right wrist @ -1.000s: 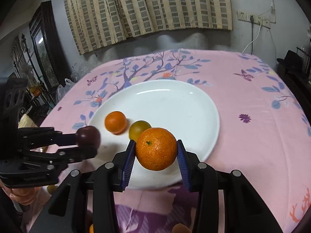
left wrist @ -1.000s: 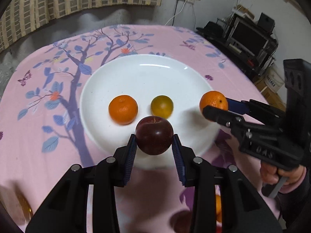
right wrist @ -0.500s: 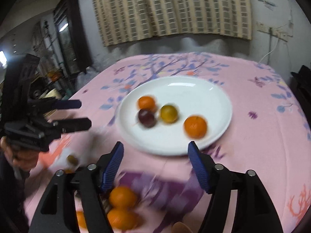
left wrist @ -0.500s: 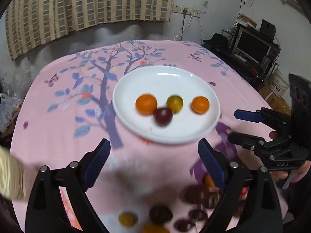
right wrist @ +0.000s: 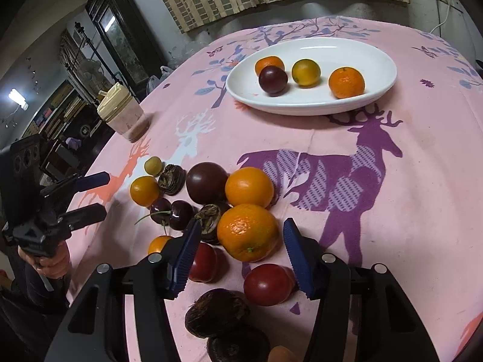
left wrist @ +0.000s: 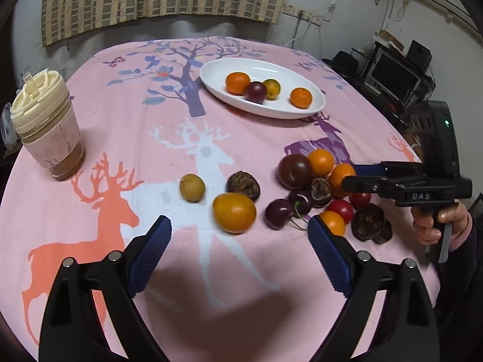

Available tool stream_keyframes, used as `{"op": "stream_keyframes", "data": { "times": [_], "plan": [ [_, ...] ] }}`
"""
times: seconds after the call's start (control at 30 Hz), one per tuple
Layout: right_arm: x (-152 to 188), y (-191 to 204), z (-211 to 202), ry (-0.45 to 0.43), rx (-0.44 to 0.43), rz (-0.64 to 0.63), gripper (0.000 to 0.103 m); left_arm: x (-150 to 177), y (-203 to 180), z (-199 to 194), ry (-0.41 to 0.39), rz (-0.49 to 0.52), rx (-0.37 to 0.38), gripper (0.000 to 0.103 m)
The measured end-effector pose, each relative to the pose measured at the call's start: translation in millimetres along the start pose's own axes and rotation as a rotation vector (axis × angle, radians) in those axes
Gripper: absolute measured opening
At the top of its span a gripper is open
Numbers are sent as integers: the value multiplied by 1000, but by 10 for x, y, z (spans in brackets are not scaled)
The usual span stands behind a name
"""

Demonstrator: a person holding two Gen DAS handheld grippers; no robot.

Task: Organize fruits
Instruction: 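Carry a yellow-orange citrus to the plate with the left tool while the right tool carries an orange there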

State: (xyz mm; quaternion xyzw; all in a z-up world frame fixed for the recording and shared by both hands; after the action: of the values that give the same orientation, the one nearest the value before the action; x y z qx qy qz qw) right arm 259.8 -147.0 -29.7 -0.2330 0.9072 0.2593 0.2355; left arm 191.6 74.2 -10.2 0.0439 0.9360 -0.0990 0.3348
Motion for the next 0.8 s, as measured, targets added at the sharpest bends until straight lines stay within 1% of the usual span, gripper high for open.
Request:
{"op": "stream_keyframes", "data": {
  "times": [0.07, 0.1, 0.13, 0.17, 0.23, 0.3, 0.43, 0.5, 0.53, 0.57, 0.67, 0.73, 0.8],
  "plan": [
    [9, 6, 31, 6, 11, -1, 53, 21, -49, 13, -3, 16, 6, 83],
    [8, 4, 49, 7, 23, 0, 49, 15, -56, 32, 0, 17, 11, 80],
    [7, -25, 58, 7, 32, 2, 44, 1, -58, 62, 5, 17, 14, 73],
    [5, -56, 62, 6, 29, 11, 44, -10, -57, 104, 12, 20, 10, 65],
    [-1, -94, 56, 7, 16, 28, 44, -29, -40, 178, 28, 15, -4, 59],
    [6, -109, 39, 5, 14, 35, 44, -45, 4, 243, 41, 0, -21, 58],
    [-3, -120, -29, -15, 8, 43, 44, -28, 27, 313, 64, 2, -4, 58],
    [-11, -112, -50, -23, 7, 43, 44, -16, 30, 361, 73, 12, -11, 58],
    [-10, -112, -65, -27, 7, 41, 44, -14, 34, 389, 79, 12, -13, 56],
    [-12, -111, -76, -30, 5, 40, 44, -11, 42, 421, 88, 8, -6, 52],
    [-15, -122, -89, -34, 5, 39, 44, 6, 67, 486, 103, 4, -3, 43],
    [-19, -133, -83, -35, 6, 43, 44, 21, 78, 505, 106, 8, -2, 39],
    [-23, -135, -83, -40, 14, 34, 44, 25, 71, 487, 103, 15, -4, 39]
  ]
}}
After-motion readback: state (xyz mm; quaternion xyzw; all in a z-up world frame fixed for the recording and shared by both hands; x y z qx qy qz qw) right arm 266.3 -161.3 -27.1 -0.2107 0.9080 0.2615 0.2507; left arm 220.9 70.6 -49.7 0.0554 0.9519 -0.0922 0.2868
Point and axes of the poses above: each gripper's, at about its wrist camera, not at the fingertips, and z roughly the way its jaws point, y to its left, x to its underside, the point moved 2 cm from there along z, roughly the way its jaws point
